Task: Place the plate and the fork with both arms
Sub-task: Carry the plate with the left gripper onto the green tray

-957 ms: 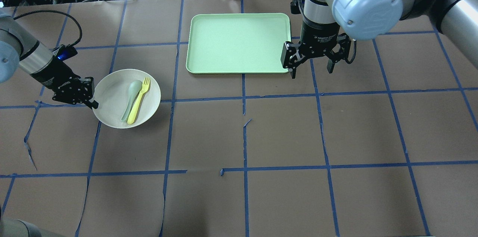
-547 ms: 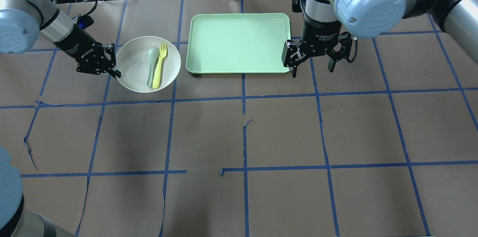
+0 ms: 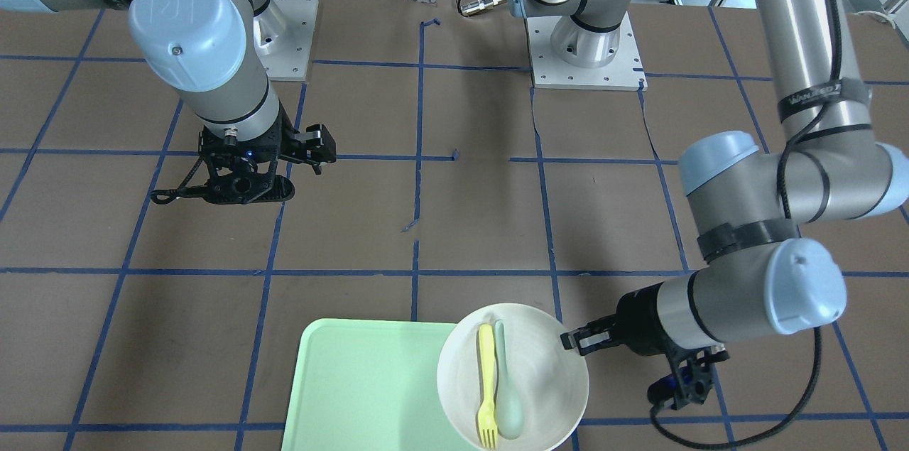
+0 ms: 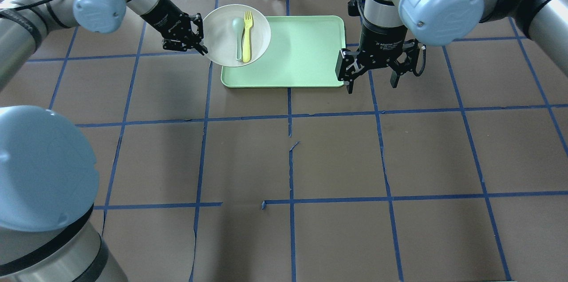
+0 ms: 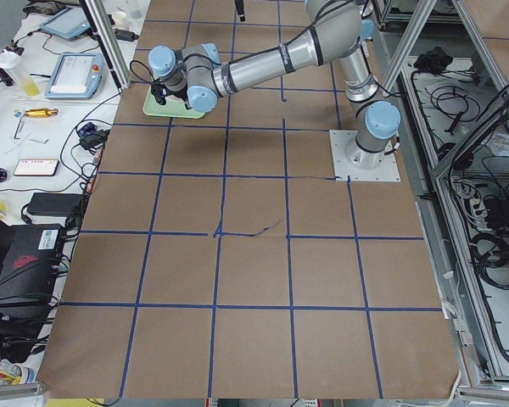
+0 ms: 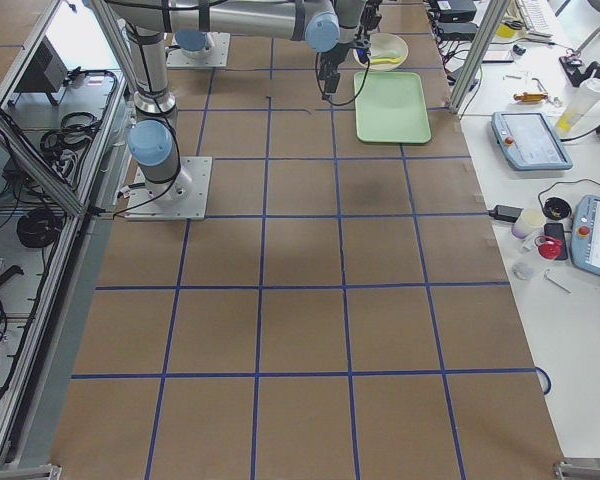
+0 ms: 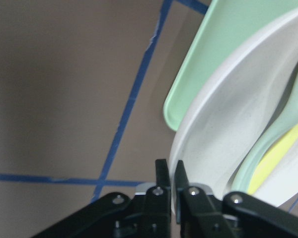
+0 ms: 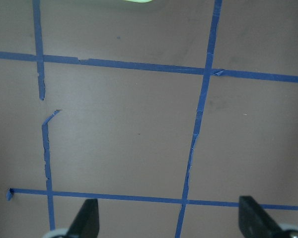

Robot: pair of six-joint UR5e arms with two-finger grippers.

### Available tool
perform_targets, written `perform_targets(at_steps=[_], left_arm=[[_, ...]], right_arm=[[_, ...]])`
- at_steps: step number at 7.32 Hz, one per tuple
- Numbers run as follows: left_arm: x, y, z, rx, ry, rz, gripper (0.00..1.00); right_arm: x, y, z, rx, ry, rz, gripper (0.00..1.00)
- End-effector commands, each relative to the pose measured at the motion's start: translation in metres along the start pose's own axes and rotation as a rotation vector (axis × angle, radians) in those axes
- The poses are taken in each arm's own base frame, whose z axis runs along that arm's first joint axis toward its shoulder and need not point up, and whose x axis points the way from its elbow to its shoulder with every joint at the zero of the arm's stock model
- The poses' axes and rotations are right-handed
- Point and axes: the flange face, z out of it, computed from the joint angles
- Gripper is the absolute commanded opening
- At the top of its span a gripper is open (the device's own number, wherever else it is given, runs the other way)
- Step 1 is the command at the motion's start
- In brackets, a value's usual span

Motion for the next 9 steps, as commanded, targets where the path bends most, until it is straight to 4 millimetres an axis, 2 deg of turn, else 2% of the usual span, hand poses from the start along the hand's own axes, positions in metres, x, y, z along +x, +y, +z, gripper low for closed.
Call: perform_targets(at_steps=[1,2,3,6,8,9], left_arm=[[0.048,-0.016,0.052,-0.001,0.027,0.019,0.0],[0.06,-0.021,0.072,-0.03,0.063,0.032,0.0],[0.056,-0.026,0.087,-0.044,0.055,0.037,0.0],[0.047,-0.029,0.112,-0.076,0.043,0.084,0.0],[0.056,-0.02,0.124,-0.094,0.035,0.094,0.0],[0.051,-0.012,0.135,-0.114,0.028,0.093,0.09]], right_arm=[[-0.001,0.002,0.002,-0.005,-0.001,-0.002,1.0],[-0.003,0.001,0.002,-0.007,0.001,-0.005,1.0],[-0.003,0.002,0.003,-0.008,0.002,-0.005,1.0],[-0.005,0.003,0.003,-0.008,-0.001,-0.008,1.0],[-0.005,0.003,0.002,-0.007,0.001,-0.008,1.0],[-0.003,0.001,0.001,-0.002,-0.004,-0.003,1.0]])
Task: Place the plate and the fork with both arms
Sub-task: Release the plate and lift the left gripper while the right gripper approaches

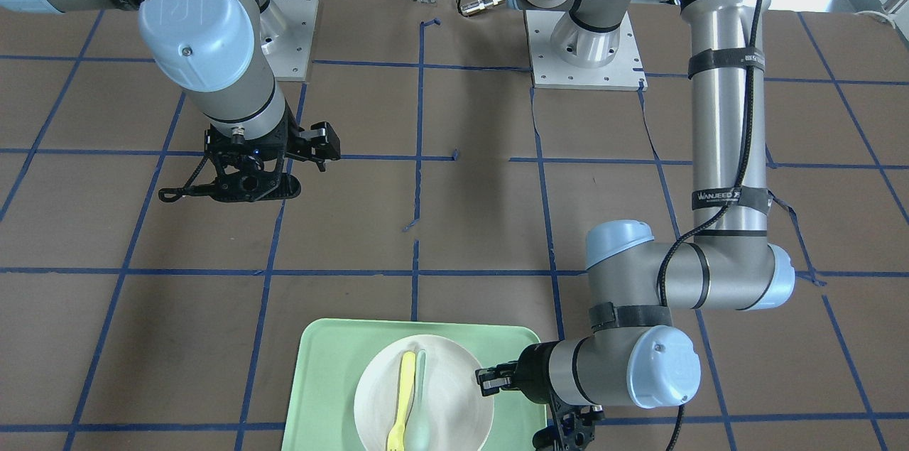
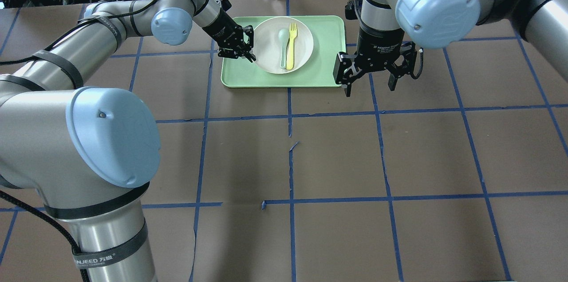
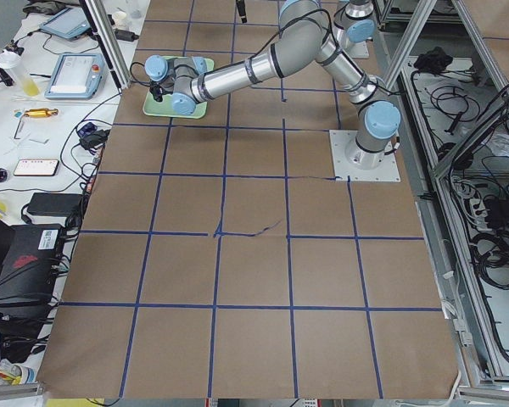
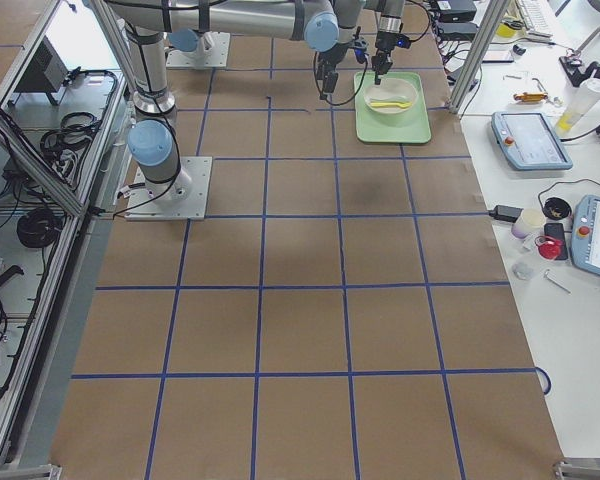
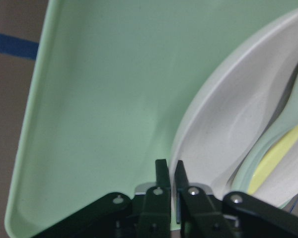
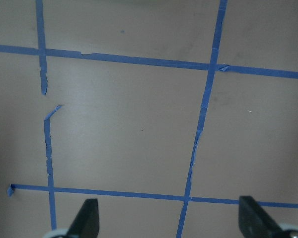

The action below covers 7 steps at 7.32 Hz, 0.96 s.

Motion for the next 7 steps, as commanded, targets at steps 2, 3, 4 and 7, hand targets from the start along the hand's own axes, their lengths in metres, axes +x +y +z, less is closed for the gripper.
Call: perform_targets(at_steps=[2,3,4,7], left_arm=[[0.008,0.012,-0.002,0.021,0.004,0.015,0.87],[0.018,0.02,-0.023,0.045,0.007,0.019,0.98],[0.023,0.031,-0.053,0.092,-0.038,0.025,1.0],[-0.041,0.078,-0.15,0.013,-0.344,0.069,1.0]], right_arm=[[0.003,-0.002,-0.005,0.012,-0.004,0.006,1.0],[0.004,-0.003,-0.007,0.018,-0.003,0.008,1.0],[0.004,-0.005,-0.011,0.039,-0.008,0.011,1.0],[0.001,-0.042,-0.003,0.148,-0.012,0.026,1.0]])
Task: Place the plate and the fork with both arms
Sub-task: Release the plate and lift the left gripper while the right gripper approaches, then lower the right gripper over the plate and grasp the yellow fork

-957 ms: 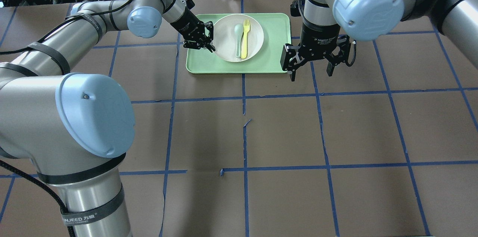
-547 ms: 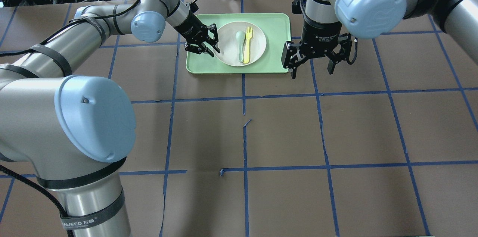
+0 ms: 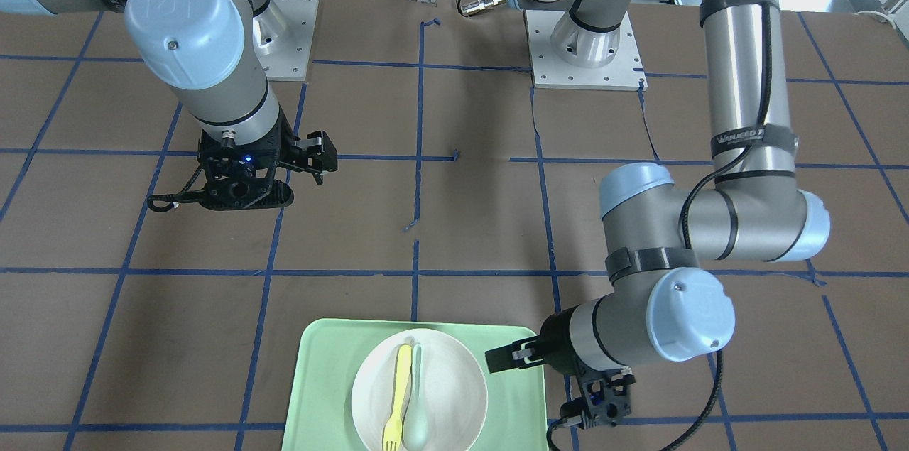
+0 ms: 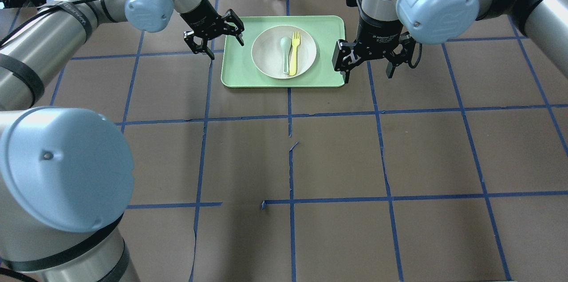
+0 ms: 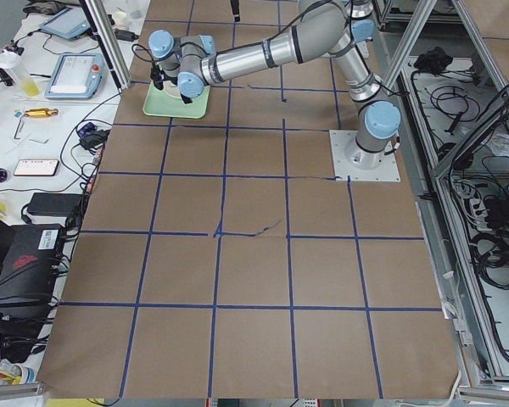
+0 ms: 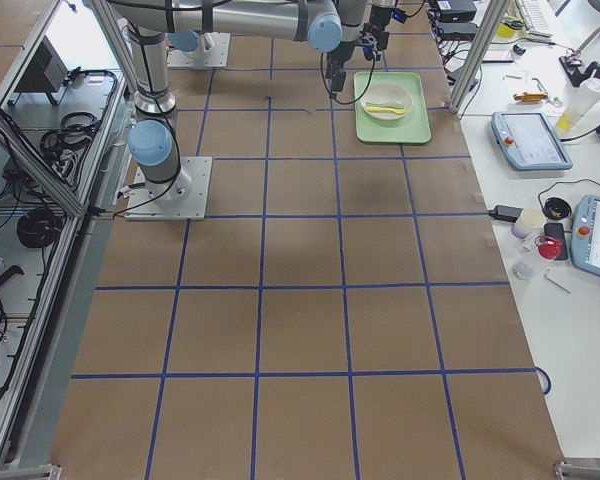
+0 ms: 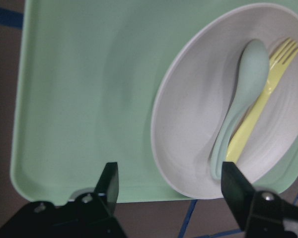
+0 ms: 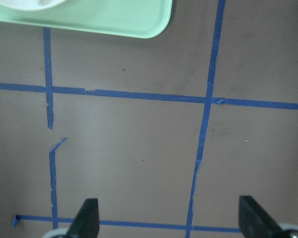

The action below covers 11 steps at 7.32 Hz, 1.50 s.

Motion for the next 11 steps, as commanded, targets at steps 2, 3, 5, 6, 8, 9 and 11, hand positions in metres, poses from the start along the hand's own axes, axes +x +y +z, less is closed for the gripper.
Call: perform_targets(at_steps=[2,3,5,6,8,9,11], left_arm=[[-0.099,0.052,-0.072,-0.101,-0.215,0.067,1.0],[-0.116,0.063,-0.077,-0.107,-0.228,0.073,1.0],[-0.124,0.075,-0.065,-0.113,-0.243,0.101,1.0],[-0.129,0.078,-0.061,-0.114,-0.287,0.104,1.0],[-0.12,0.095,-0.059,-0.12,-0.308,0.12,1.0],[-0.119,0.097,-0.063,-0.11,-0.309,0.124,1.0],[-0.122,0.095,-0.06,-0.085,-0.309,0.123,1.0]], right_arm=[[-0.017,-0.065,0.031,0.165,-0.076,0.084,0.79],[-0.037,-0.092,0.042,0.19,-0.151,0.127,0.67],[-0.054,-0.125,0.06,0.186,-0.162,0.123,0.72],[-0.06,-0.14,0.061,0.199,-0.164,0.115,0.7],[-0.064,-0.185,0.087,0.216,-0.166,0.108,0.53],[-0.066,-0.191,0.093,0.212,-0.167,0.112,0.54],[-0.069,-0.204,0.118,0.206,-0.166,0.111,0.53]])
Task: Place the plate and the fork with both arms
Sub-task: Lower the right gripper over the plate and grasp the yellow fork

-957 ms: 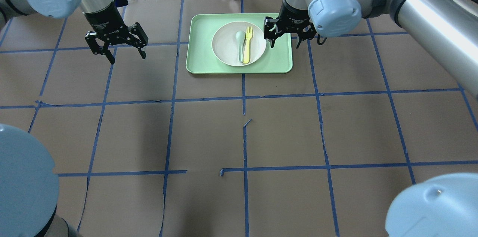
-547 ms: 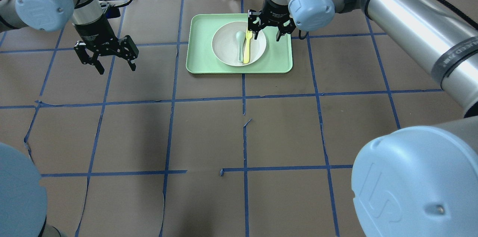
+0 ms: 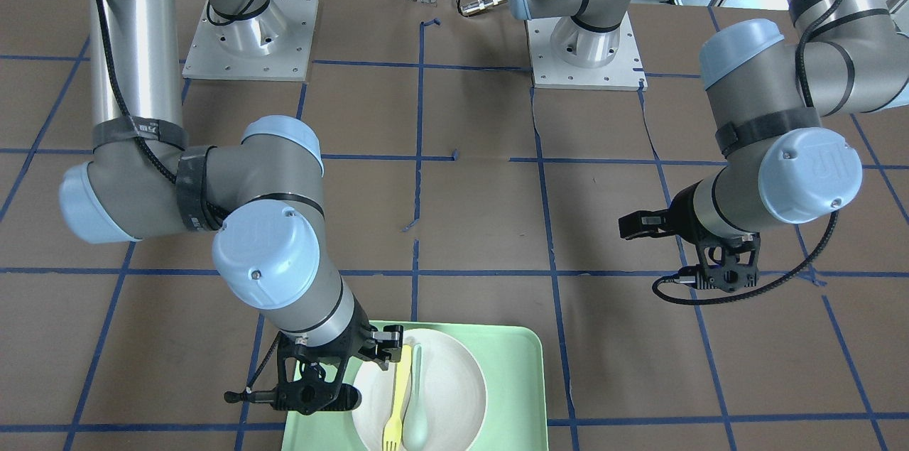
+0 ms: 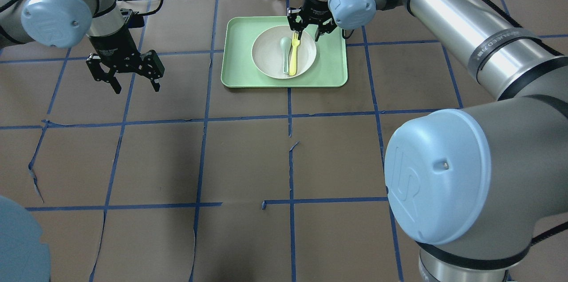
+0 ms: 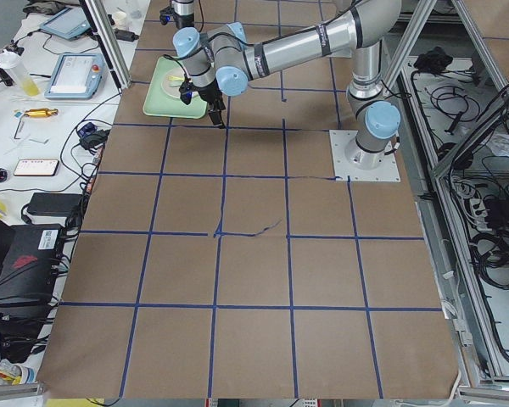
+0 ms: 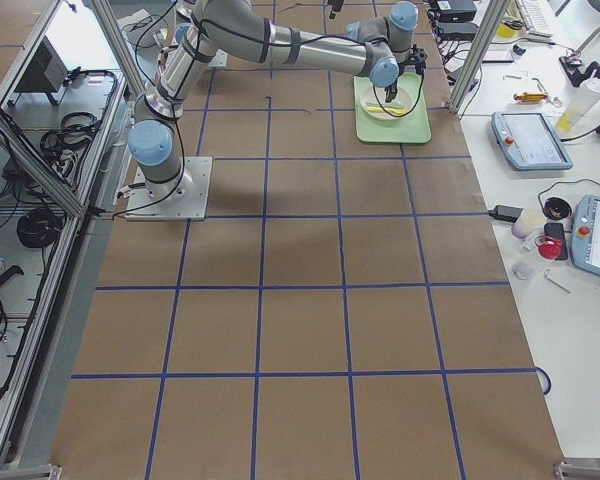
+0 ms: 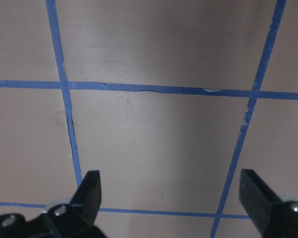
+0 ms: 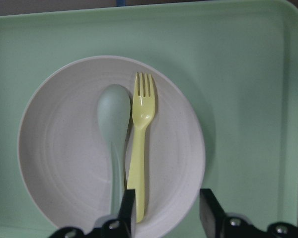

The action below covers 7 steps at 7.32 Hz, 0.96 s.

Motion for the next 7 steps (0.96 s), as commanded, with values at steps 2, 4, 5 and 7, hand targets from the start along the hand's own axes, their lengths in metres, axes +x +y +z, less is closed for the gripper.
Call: perform_targets(at_steps=[2,4,5,7], left_arm=[[0.002,0.002,0.019,-0.001,-0.002,0.0,1.0],[0.0,-0.002,0.029,0.031,-0.003,-0.007,1.0],[0.0,-0.003,0.03,0.035,-0.003,-0.007,1.0],[-0.001,-0.002,0.029,0.037,-0.003,-0.007,1.0]], right_arm=[[-0.018,-0.002,0.029,-0.007,-0.002,0.022,0.51],[-0.027,-0.002,0.05,-0.019,0.019,0.024,0.49],[-0.026,-0.003,0.06,-0.022,0.02,0.025,0.5],[-0.026,-0.002,0.071,-0.032,0.022,0.024,0.49]])
